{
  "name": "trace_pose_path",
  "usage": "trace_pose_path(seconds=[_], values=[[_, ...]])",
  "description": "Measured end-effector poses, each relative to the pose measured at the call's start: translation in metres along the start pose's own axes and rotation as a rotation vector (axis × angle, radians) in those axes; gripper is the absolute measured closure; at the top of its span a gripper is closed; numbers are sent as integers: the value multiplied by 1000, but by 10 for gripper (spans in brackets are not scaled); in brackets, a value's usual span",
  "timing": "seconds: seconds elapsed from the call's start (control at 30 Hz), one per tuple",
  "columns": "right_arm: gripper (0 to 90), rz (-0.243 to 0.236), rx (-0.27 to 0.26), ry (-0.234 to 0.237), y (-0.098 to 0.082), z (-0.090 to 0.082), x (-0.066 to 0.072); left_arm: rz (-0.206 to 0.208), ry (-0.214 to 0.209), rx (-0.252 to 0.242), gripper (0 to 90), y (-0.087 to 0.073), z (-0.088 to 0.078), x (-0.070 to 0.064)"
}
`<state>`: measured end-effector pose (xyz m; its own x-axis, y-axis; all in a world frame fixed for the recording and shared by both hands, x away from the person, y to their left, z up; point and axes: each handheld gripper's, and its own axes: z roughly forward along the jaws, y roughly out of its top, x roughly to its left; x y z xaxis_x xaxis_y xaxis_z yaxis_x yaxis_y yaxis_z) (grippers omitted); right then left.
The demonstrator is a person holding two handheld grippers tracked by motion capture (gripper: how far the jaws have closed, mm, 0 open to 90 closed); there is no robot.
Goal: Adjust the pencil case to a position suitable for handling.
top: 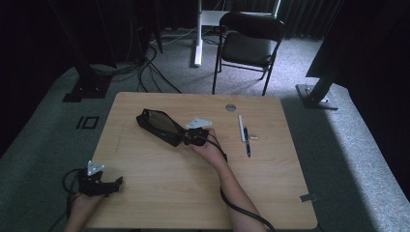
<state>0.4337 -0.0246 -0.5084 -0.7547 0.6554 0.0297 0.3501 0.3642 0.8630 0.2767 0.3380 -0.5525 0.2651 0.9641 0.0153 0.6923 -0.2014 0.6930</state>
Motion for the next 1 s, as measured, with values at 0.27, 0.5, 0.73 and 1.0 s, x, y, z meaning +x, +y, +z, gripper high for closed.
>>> trace_pose_path(seconds=[0.27,0.5,0.73,1.0], values=[[733,5,-10,3,-8,-12,0,0,0,0,3,0,0,0],[733,9,-10,-1,-17,-22,-2,0,0,0,3,0,0,0],[733,-7,-11,1,-25,-35,-1,0,0,0,3,0,0,0],[733,-4,-9,1,-34,-50,-4,0,0,0,3,0,0,0]])
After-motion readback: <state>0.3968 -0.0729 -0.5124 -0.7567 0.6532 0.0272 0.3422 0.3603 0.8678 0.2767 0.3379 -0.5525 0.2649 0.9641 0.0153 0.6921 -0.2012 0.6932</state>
